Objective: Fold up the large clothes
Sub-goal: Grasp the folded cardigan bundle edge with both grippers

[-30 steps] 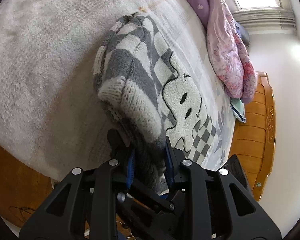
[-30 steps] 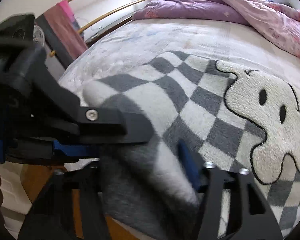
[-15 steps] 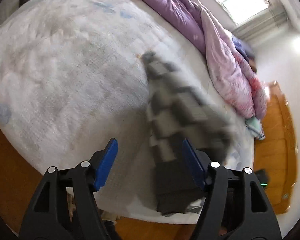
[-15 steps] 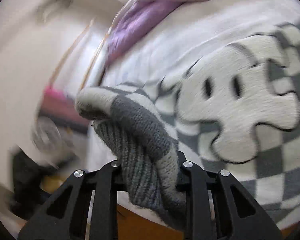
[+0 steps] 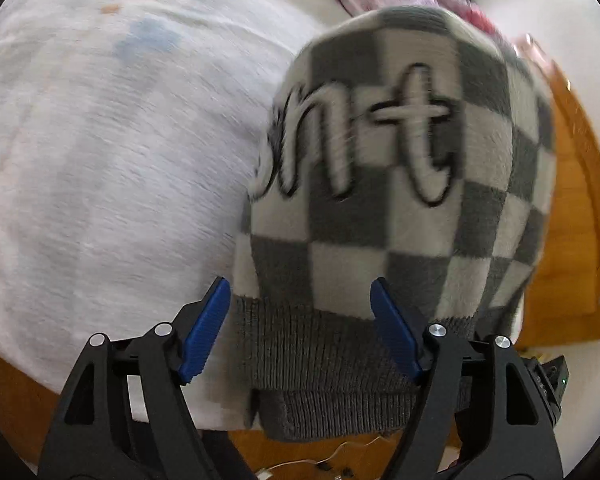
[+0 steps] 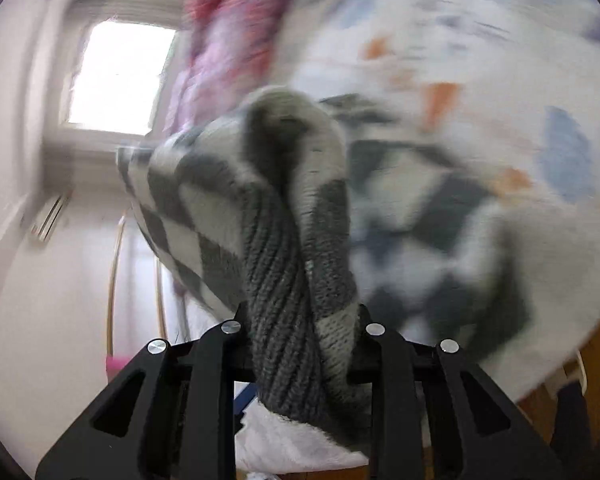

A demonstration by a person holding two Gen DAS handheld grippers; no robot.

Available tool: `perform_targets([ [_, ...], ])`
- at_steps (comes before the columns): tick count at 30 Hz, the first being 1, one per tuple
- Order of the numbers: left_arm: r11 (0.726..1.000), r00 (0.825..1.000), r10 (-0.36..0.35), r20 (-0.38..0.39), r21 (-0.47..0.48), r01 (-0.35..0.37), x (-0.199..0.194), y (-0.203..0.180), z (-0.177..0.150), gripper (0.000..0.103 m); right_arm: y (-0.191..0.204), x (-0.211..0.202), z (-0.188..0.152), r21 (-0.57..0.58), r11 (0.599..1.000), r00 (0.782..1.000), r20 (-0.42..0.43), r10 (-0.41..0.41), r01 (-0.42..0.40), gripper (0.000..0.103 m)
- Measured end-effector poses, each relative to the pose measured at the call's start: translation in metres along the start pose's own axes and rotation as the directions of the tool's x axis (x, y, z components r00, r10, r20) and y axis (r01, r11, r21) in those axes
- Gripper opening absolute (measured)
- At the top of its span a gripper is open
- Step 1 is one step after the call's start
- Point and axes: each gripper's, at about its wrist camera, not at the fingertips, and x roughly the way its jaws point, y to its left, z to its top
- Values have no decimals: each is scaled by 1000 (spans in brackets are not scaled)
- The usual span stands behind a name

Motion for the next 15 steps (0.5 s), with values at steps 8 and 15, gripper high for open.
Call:
perform_targets([
  [8,995,987,92,-133,40,-87,53,-10,-10,75,-72,9,28,130,983,990,-70,-124,133,30],
  [15,997,998,55,-13,55,-55,0,-31,3,75,-39,-1,49,-21,973,949,-218,-228,229,38],
])
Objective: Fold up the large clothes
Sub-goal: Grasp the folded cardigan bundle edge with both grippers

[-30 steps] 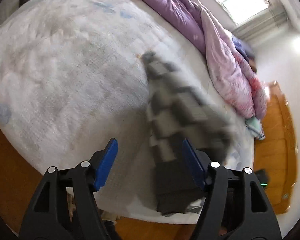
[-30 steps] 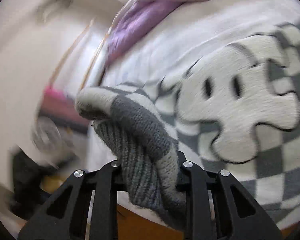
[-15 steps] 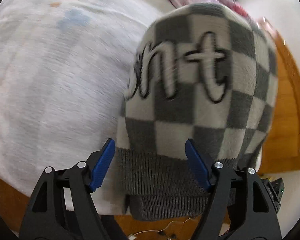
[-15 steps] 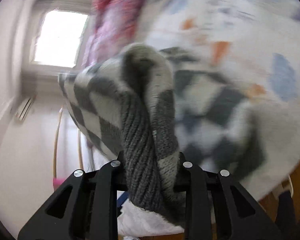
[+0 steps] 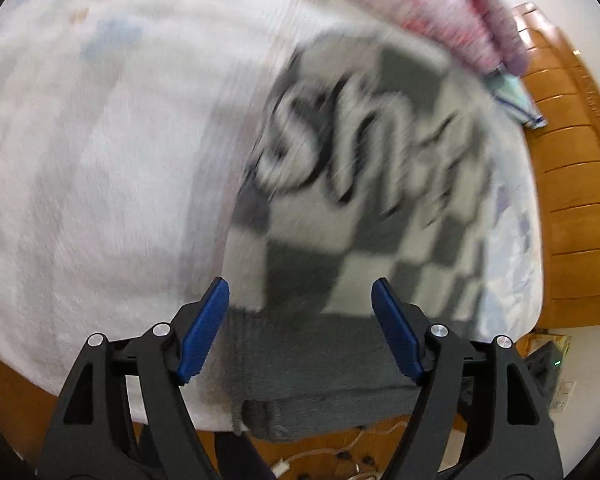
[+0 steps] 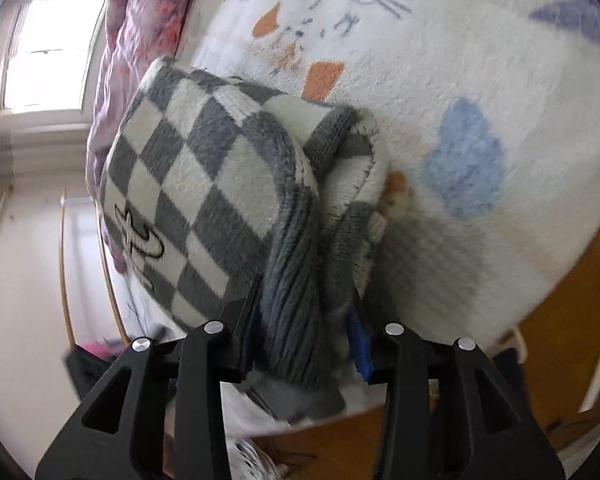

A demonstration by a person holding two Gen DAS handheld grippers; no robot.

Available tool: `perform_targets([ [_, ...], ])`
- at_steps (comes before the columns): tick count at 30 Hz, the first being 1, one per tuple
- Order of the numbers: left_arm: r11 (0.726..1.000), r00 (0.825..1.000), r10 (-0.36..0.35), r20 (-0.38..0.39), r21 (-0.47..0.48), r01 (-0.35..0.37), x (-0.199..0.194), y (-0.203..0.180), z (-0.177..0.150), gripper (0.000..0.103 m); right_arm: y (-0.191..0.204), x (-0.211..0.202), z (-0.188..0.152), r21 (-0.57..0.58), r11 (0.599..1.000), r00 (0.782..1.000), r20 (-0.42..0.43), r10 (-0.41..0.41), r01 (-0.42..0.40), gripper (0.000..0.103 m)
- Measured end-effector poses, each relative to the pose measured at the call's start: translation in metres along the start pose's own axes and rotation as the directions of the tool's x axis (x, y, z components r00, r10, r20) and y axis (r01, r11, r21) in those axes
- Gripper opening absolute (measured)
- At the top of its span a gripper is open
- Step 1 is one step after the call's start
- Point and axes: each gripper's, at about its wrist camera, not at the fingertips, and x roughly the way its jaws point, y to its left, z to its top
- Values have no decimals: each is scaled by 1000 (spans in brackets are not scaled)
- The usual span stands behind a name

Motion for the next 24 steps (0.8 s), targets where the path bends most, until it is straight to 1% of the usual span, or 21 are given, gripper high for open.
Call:
perform_targets([
  [2,999,999,-24,28,25,23,-13,-14,16,75,7,-21,-5,-100,991,996,22,-82,84,38],
  [3,999,999,-25,43,33,24,-16,-20,22,76,15,-27,-3,-159,979,992,36,-121,125,38],
  [4,999,998,-26,51,41,24,-18,-24,32,76,28,-38,0,-224,962,987,72,-141,154,38],
  [5,999,998,-33,60,41,31,-19,-27,40,76,39,-42,4,-266,951,986,92,-139,159,36],
  [7,999,996,-48,70,26,47,-19,-28,49,78,71,-42,16,-367,917,985,127,-115,155,21],
  [8,998,996,-57,73,17,56,-15,-33,53,78,83,-37,23,-403,903,985,134,-104,150,19],
  [10,998,995,-67,72,2,67,-6,-39,66,78,121,-16,43,-489,859,985,148,-88,150,14],
  [11,997,995,-71,71,-9,72,-3,-40,71,78,134,-6,50,-509,848,985,153,-78,146,14],
  [12,997,995,-69,72,-21,71,4,-47,76,78,150,10,60,-538,831,987,140,-78,142,13],
  [14,1000,999,-17,51,-4,17,18,-53,88,79,170,39,74,-571,806,987,126,-101,156,13],
  [15,999,999,31,35,24,-32,26,-55,93,80,176,57,80,-586,790,984,108,-143,179,13],
  [16,997,997,69,29,39,-70,34,-56,98,83,177,70,85,-590,778,976,106,-189,215,13],
  [17,994,995,101,21,48,-102,42,-56,103,84,176,87,92,-589,770,968,97,-232,244,12],
  [18,991,992,124,7,53,-125,51,-55,107,87,171,101,100,-577,777,964,82,-252,252,7],
  [19,986,987,158,-4,56,-158,63,-51,113,90,165,112,108,-568,777,957,73,-280,271,0],
  [20,984,985,170,-13,51,-169,69,-47,116,93,160,118,115,-554,787,956,63,-286,272,0],
  [21,984,984,174,-23,37,-173,76,-42,119,94,154,124,122,-534,807,961,42,-273,252,0],
  [22,982,982,188,-22,42,-187,80,-40,122,95,150,130,126,-528,815,964,28,-264,238,0],
  [24,981,982,188,-25,51,-186,85,-39,126,98,149,134,129,-532,810,962,35,-269,246,0],
])
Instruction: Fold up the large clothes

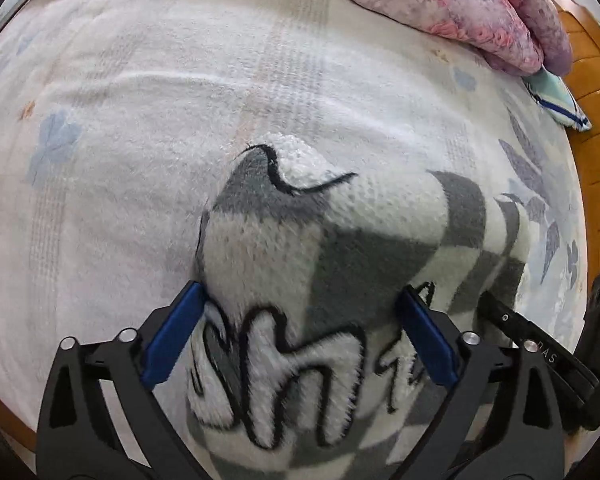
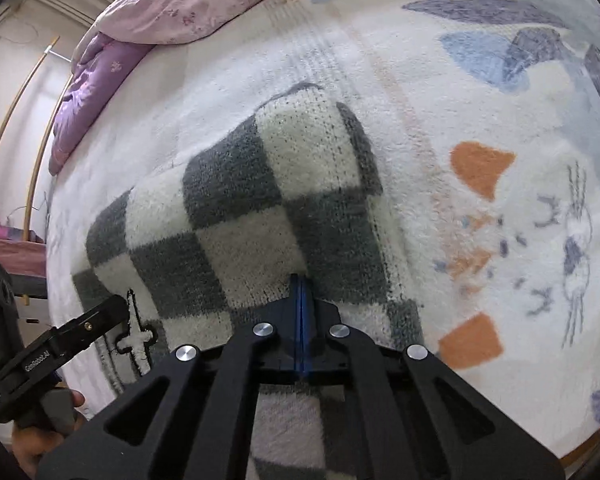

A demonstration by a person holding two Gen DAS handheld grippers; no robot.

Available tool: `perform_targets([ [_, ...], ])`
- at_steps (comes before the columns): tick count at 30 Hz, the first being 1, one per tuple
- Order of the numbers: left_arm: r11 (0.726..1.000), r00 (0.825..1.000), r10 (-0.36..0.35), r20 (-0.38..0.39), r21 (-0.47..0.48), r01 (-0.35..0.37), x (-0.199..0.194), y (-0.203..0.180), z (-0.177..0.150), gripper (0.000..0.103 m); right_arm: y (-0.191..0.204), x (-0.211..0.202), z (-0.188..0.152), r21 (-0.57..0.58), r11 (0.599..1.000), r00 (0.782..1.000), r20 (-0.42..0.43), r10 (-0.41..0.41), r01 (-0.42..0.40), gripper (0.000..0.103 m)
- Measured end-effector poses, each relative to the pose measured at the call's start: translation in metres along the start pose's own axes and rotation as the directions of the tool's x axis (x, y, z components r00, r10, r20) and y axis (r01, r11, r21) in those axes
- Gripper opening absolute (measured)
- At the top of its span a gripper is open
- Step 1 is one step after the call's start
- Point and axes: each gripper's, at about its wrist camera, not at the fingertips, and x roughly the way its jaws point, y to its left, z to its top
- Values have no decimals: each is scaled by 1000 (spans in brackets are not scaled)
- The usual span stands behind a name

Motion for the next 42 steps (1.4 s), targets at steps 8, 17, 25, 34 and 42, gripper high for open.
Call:
perform_targets([
  [8,999,999,-48,-7,-4,48,-12,7,-4,99,-3,-28,-10,29,997,998,-10,66,-66,1],
  [17,997,997,-80,-3,-8,80,-58,23,-91,99,-3,-72,-114,-15,1000,998,-61,-27,26,20],
  [25,1000,993,-17,-121,22,20,-9,34,-143,99,-31,-27,-131,-1,998,993,-101,-62,62,12],
  [34,997,990,-76,-120,-40,71,-20,48,-170,99,-41,-62,-181,77,997,996,-91,-14,21,20],
  [42,992,992,-112,-61,-66,108,-36,60,-168,99,-76,-73,-179,241,958,984,-45,171,-155,34],
])
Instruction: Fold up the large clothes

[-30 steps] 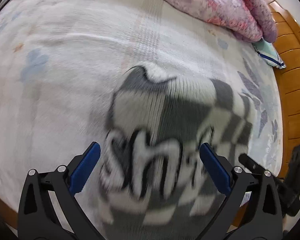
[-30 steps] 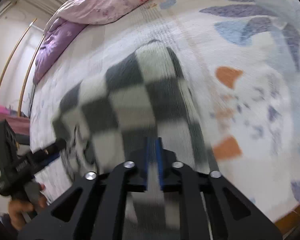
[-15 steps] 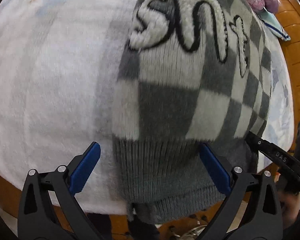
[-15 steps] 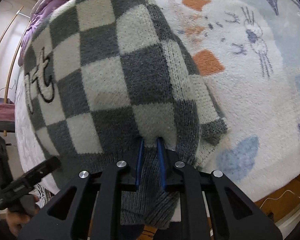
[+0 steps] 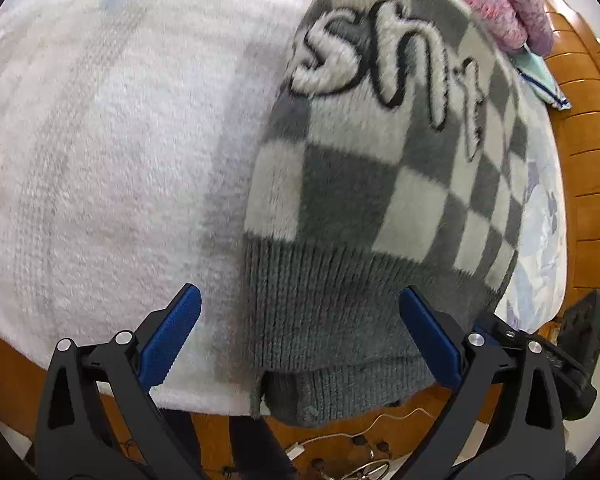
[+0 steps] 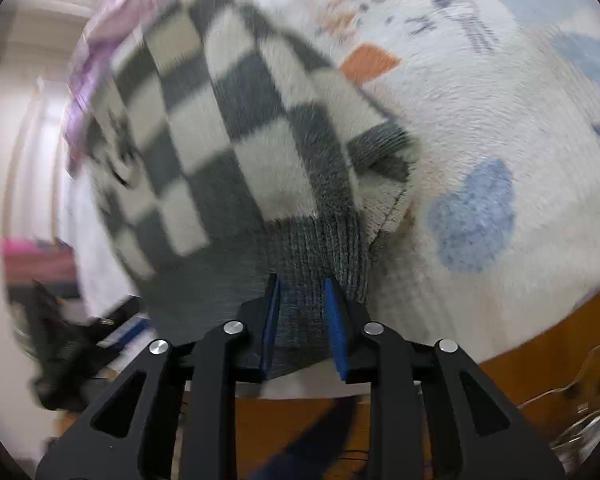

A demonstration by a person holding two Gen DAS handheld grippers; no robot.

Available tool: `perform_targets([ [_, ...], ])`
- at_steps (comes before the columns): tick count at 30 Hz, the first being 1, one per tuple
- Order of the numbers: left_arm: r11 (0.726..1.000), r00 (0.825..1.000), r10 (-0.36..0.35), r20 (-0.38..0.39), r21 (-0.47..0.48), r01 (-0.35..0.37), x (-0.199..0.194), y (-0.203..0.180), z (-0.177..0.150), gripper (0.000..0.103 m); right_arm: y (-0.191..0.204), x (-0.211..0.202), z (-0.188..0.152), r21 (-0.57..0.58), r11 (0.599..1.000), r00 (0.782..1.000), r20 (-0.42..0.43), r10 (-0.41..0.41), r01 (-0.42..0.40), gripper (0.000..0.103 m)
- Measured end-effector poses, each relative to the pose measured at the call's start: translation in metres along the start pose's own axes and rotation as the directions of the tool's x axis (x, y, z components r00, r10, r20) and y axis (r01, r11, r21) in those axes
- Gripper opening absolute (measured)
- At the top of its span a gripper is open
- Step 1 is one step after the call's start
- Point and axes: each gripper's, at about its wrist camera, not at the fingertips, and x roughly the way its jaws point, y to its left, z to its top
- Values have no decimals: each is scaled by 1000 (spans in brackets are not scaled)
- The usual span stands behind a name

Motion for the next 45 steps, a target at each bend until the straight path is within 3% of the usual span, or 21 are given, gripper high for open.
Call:
perform_targets([
  [1,1000,1000,-8,13,-2,8,-1,-2,7,99,-8,-11,-1,52,997,998,40,48,-50,49],
  [3,1000,999,-24,29,-3,24,-6,-2,14,99,-21,-23,-3,103,993,994,96,48,-58,63],
  [10,999,999,-44,17,-7,44,4,0,29,99,-66,3,-1,257,950,984,88,158,-176,63],
  [15,997,997,-72,7,-4,72,17,-4,32,99,-77,29,6,310,891,943,95,318,-331,63],
  [17,997,997,-77,6,5,77,23,-8,32,99,-76,34,5,299,887,936,94,339,-352,64],
  [24,993,993,-117,7,-10,117,39,-2,35,99,-73,52,12,287,843,890,146,431,-455,85],
  [31,967,971,-239,-4,-94,238,62,19,38,99,-54,62,25,242,858,891,158,426,-453,91],
  [33,958,964,-266,-5,-114,263,69,23,37,99,-50,63,26,245,869,902,153,403,-430,97],
  [36,957,963,-270,1,-106,269,70,25,38,99,-43,61,23,228,894,922,125,367,-386,94],
  [39,954,958,-286,-7,-90,285,69,21,38,98,-31,55,15,216,848,875,107,471,-483,87],
  [40,956,958,-286,-9,-78,284,70,13,40,98,-23,53,15,170,863,879,98,467,-477,87],
  [41,958,959,-282,-14,-66,281,71,9,40,99,-20,55,15,146,885,896,94,434,-443,87],
  [42,961,962,-273,-20,-58,272,73,6,40,99,-24,61,17,168,892,907,93,410,-420,87],
  [45,959,960,-277,-36,-75,274,82,2,45,99,-39,72,19,260,851,890,135,436,-457,87],
])
